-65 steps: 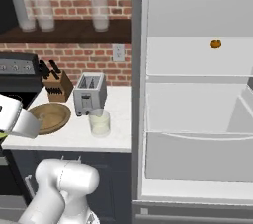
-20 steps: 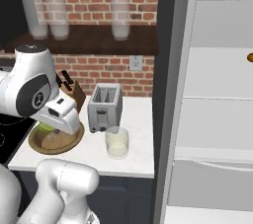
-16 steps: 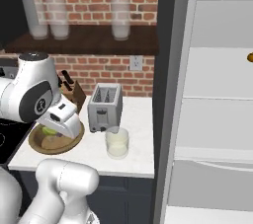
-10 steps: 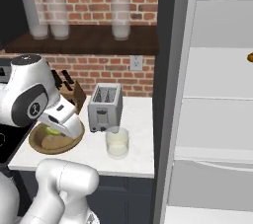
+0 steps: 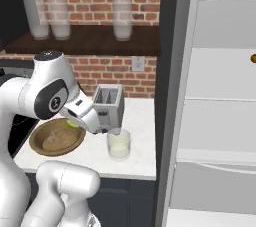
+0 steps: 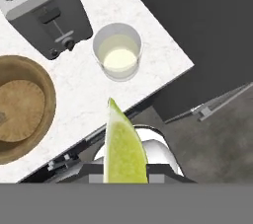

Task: Grab a lemon wedge from the fridge and one ice cube from the ice bowl, and put them in the glass of lemonade.

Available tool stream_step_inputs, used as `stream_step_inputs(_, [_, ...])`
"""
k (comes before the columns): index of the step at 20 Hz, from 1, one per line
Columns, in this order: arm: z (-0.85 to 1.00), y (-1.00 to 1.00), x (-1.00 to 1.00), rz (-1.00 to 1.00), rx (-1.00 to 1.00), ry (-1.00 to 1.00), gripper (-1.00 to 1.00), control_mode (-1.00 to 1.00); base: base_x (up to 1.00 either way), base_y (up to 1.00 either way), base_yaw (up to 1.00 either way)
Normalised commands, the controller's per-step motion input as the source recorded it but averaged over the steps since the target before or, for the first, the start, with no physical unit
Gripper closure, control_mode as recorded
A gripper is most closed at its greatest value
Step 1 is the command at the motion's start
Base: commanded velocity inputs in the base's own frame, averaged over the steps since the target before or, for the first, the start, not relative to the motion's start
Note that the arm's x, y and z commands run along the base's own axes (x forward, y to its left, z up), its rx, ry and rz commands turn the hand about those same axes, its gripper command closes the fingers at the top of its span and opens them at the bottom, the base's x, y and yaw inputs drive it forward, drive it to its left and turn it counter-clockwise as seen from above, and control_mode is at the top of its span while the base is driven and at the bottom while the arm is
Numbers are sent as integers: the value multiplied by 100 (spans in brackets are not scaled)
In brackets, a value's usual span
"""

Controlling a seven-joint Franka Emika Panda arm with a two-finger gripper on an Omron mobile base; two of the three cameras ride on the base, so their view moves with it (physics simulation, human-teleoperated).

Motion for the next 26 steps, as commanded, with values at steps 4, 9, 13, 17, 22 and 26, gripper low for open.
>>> stream_step_inputs(4, [-24, -9, 81, -7, 0, 7, 100, -100, 0, 0, 0])
stream_step_inputs(9, [-48, 0, 56, -7, 0, 6, 100, -100, 0, 0, 0])
stream_step_inputs(13, [-43, -15, 23, -5, 0, 3, 100, -100, 0, 0, 0])
stream_step_inputs(17, [-36, -43, 11, -3, 3, 4, 100, -100, 0, 0, 0])
stream_step_inputs(22, [-13, -27, 34, -4, 0, 11, 100, -100, 0, 0, 0])
stream_step_inputs(26, [-6, 0, 42, -4, 0, 1, 100, -100, 0, 0, 0])
